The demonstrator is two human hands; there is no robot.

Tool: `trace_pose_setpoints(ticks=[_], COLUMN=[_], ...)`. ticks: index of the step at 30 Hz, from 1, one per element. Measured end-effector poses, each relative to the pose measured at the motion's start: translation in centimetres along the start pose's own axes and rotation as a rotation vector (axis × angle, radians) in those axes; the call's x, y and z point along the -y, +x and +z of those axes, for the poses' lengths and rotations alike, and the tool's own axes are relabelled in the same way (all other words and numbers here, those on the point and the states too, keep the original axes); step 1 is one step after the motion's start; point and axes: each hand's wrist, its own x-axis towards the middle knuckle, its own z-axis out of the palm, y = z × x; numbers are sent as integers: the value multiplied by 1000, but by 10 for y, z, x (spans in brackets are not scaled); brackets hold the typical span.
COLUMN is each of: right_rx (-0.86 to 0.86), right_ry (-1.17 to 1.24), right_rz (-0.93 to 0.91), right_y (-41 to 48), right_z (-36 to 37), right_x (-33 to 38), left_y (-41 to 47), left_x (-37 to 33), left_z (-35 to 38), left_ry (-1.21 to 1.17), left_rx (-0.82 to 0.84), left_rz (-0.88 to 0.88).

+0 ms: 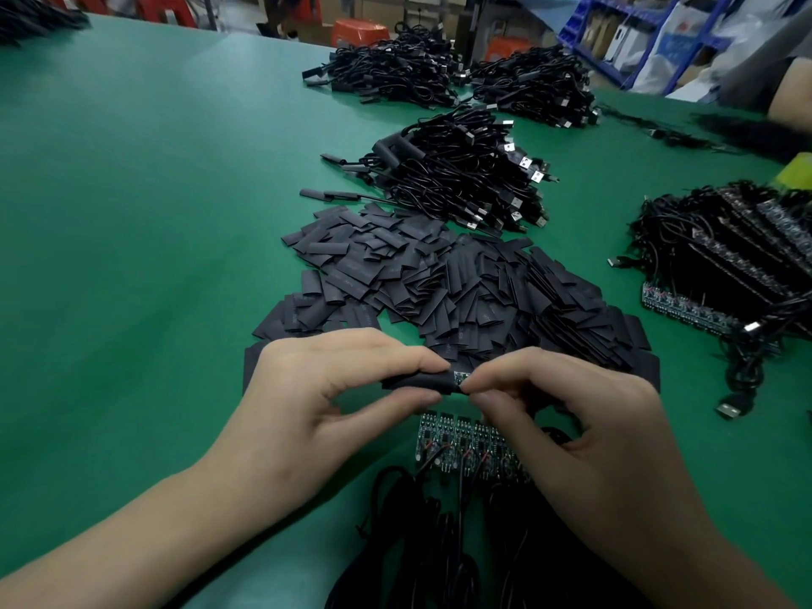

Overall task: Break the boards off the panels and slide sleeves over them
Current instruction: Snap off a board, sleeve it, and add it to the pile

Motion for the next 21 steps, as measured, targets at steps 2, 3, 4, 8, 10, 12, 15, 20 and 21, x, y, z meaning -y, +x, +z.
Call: trace_pose_setpoints(ticks=[2, 3, 4, 8, 10, 12, 15, 20, 21], right_rx=[0, -2, -5, -31, -44, -59, -75, -72, -71], right_ry=[24, 34, 37, -18, -47, -90, -161, -213, -197], right_rz=[15, 18, 16, -40, -71, -109, -156, -138, -123], right_y=[0, -1, -1, -1, -1, -1, -2, -3, -3], right_z=[0, 0, 0, -2, -3, -4, -3, 0, 1], right_x=[0, 1, 1, 3, 4, 3, 1, 1, 1], left_y=[0, 0, 0, 0, 0, 0, 0, -1, -1], left_x=[0, 0, -1, -1, -2, -3, -3, -3, -3], left_z=[0, 0, 0, 0, 0, 0, 0, 1, 2], left_ry=[-2, -11, -26, -99, -125, -132, -122, -30, -13], left_rx=[2, 3, 3, 16, 17, 15, 12, 9, 6], left_rz=[6, -3, -19, -97, -113, -115, -117, -66, -57])
